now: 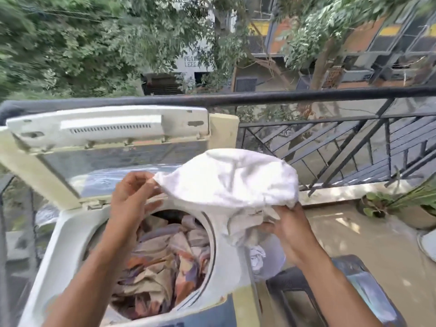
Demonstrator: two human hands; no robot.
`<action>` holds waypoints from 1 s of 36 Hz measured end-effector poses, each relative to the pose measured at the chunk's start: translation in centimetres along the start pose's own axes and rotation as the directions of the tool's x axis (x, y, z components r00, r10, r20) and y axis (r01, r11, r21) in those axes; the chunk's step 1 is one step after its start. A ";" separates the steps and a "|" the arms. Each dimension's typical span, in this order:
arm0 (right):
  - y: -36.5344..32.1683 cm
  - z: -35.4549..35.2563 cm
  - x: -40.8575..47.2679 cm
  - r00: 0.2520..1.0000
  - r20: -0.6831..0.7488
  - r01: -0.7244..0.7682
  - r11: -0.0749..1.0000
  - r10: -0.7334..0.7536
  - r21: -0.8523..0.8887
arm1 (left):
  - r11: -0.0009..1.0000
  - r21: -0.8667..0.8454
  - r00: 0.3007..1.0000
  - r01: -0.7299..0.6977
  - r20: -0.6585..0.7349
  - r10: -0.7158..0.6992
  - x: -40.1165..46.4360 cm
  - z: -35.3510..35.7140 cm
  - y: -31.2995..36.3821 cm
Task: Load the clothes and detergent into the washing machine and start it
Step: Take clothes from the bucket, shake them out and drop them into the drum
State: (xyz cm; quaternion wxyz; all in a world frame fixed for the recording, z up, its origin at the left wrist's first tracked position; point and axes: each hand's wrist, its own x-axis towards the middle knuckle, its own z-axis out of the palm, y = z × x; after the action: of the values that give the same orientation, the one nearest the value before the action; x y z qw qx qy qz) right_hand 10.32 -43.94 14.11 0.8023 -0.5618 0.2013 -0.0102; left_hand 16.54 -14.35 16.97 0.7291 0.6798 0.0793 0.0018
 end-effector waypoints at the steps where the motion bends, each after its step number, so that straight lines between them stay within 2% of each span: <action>1: -0.2 1.1 -0.5 0.999 0.036 -0.003 1.000 0.002 0.024 | 0.993 0.120 1.000 0.011 -0.016 -0.009 -0.2 -1.1 -1.4; 4: 0.0 4.3 -1.6 0.982 0.186 -0.032 0.996 0.016 0.084 | 0.940 0.330 0.995 0.081 0.021 -0.093 -1.4 -3.5 -4.5; 5: 0.2 5.5 -1.9 0.969 0.247 -0.056 0.994 0.032 0.091 | 0.941 0.321 0.987 0.110 0.078 -0.142 -1.9 -4.5 -5.1; 7: 1.0 7.9 -2.3 0.923 0.379 -0.119 0.988 0.072 0.101 | 0.963 0.179 0.938 0.199 0.250 -0.241 -2.4 -5.6 -5.8; 9: 2.4 9.8 -2.2 0.861 0.489 -0.225 0.967 0.141 0.116 | 0.957 0.068 0.890 0.282 0.353 -0.287 -2.6 -6.6 -6.4; 10: 3.2 10.6 -2.1 0.836 0.523 -0.272 0.954 0.169 0.128 | 0.960 0.067 0.883 0.274 0.378 -0.278 -2.5 -7.2 -6.7; 12: 5.0 11.9 -1.4 0.829 0.503 -0.346 0.931 0.245 0.117 | 0.966 0.068 0.858 0.248 0.447 -0.252 -3.0 -8.0 -7.2; 14: 6.3 13.1 -0.9 0.832 0.456 -0.400 0.912 0.317 0.095 | 0.965 0.048 0.868 0.259 0.426 -0.255 -3.4 -9.0 -7.8; 16: 7.0 14.5 -0.4 0.857 0.391 -0.378 0.925 0.335 0.037 | 0.962 0.064 0.901 0.264 0.341 -0.270 -3.2 -10.1 -8.5; 19: 9.0 15.2 1.0 0.924 0.276 -0.176 0.935 0.266 -0.309 | 0.927 0.338 0.965 0.163 0.142 -0.222 -2.6 -10.9 -9.1; 21: 10.7 14.7 2.2 0.967 0.180 -0.037 0.797 0.182 -0.603 | 0.854 0.513 0.981 0.086 0.106 -0.162 -2.2 -11.5 -10.2; 22: 11.4 14.3 2.7 0.979 0.156 0.029 0.657 0.135 -0.753 | 0.811 0.583 0.985 0.048 0.109 -0.137 -1.8 -11.9 -11.0; 24: 12.6 13.8 3.2 0.977 0.180 0.155 0.205 0.110 -0.966 | 0.740 0.672 0.986 -0.022 0.137 -0.095 -1.1 -12.5 -13.0; 25: 13.0 13.8 3.2 0.971 0.207 0.210 -0.016 0.121 -0.978 | 0.716 0.696 0.984 -0.046 0.157 -0.089 -0.9 -12.8 -14.1; 26: 13.6 13.8 3.2 0.958 0.251 0.274 -0.185 0.138 -0.944 | 0.688 0.724 0.980 -0.052 0.171 -0.106 -0.7 -12.9 -15.3; 27: 14.4 13.9 3.2 0.937 0.308 0.344 -0.300 0.162 -0.890 | 0.658 0.752 0.973 -0.047 0.183 -0.140 -0.5 -13.1 -16.6; 28: 15.4 13.9 3.2 0.911 0.358 0.411 -0.374 0.206 -0.831 | 0.620 0.784 0.961 -0.030 0.194 -0.199 -0.3 -13.2 -17.8; 30: 17.6 13.7 3.5 0.841 0.408 0.534 -0.418 0.355 -0.735 | 0.518 0.855 0.893 0.002 0.232 -0.386 0.1 -13.1 -20.0; 34: 21.8 13.4 3.7 0.745 0.323 0.621 -0.430 0.583 -0.656 | 0.297 0.951 0.619 -0.084 0.283 -0.732 0.4 -12.3 -23.6; 35: 22.8 13.3 3.8 0.737 0.308 0.622 -0.428 0.601 -0.655 | 0.263 0.960 0.568 -0.100 0.272 -0.776 0.3 -12.1 -24.4; 36: 23.7 13.2 3.9 0.736 0.304 0.617 -0.416 0.605 -0.668 | 0.236 0.964 0.547 -0.119 0.262 -0.795 0.2 -11.8 -25.0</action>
State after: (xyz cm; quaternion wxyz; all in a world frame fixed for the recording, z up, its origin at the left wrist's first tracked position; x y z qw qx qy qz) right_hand 13.40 -24.29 -4.76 -0.0785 -0.9052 -0.2066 0.3630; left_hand 12.73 -4.50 -8.64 0.1402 0.8510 -0.0699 -0.5012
